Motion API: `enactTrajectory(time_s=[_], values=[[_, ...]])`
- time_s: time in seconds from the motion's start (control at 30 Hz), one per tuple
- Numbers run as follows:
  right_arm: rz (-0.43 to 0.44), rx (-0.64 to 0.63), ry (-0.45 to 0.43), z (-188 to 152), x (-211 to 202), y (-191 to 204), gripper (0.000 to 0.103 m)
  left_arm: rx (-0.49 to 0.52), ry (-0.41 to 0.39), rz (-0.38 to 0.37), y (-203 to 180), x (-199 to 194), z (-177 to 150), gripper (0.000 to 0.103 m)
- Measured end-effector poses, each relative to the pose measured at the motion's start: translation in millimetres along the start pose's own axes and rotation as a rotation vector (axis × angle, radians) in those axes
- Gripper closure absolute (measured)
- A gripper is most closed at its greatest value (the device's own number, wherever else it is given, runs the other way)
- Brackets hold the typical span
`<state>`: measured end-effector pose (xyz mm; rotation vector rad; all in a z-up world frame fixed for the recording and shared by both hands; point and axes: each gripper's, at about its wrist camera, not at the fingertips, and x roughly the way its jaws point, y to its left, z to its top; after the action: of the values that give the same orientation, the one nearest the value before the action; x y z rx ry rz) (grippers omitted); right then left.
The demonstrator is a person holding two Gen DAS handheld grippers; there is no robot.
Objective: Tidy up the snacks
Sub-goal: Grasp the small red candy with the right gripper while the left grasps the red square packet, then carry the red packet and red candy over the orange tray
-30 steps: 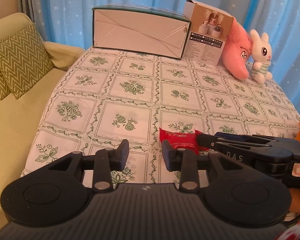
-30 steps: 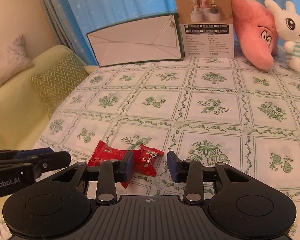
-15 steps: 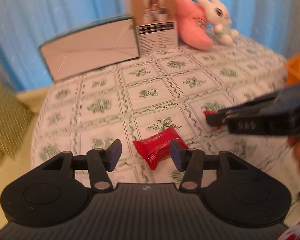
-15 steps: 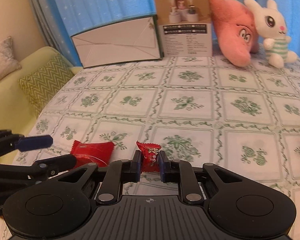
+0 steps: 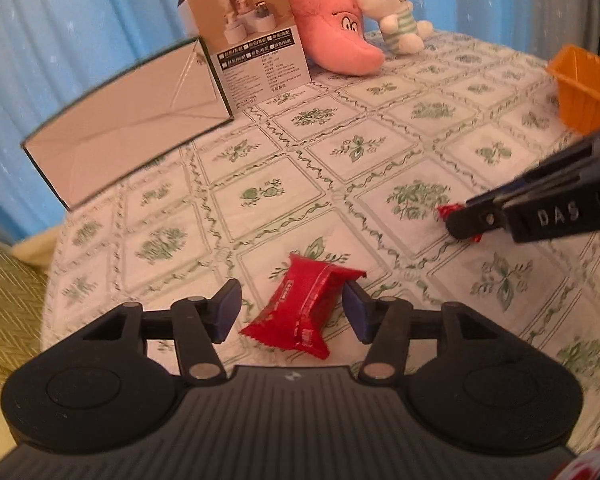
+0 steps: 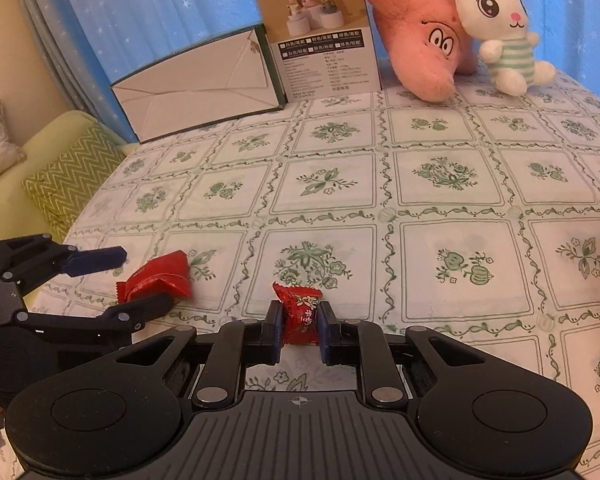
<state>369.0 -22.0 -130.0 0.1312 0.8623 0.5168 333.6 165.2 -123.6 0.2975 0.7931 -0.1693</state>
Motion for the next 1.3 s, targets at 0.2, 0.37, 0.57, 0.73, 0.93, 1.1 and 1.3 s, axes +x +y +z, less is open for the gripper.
enactTrajectory(time_s=[0.2,0.37,0.57,0.73,0.93,1.1,1.3], values=[[0.014,0.006,0.008,0,1,1,0.085,-0.068,0.026,-0.068,7,6,6,0.068],[0.014,0.013,0.008,-4,0,2,0.085,-0.095,0.067,-0.067,4,10,5,0.076],[0.002,0.003,0.003,-12,-10,2,0.085,-0.231,0.072,-0.045,2,-1,5,0.080],[-0.023,0.004,-0.003,-26,-28,-4,0.085,-0.394,0.083,-0.045,0,-22,2,0.081],[-0.048,0.038,-0.009,-45,-67,-13,0.085,-0.409,0.040,0.002,-37,-62,3,0.081],[-0.062,0.050,-0.032,-58,-111,-14,0.085,-0.442,-0.004,0.022,-72,-103,1,0.081],[-0.090,0.055,-0.067,-77,-165,-16,0.085,-0.458,-0.010,0.010,-116,-142,-3,0.081]])
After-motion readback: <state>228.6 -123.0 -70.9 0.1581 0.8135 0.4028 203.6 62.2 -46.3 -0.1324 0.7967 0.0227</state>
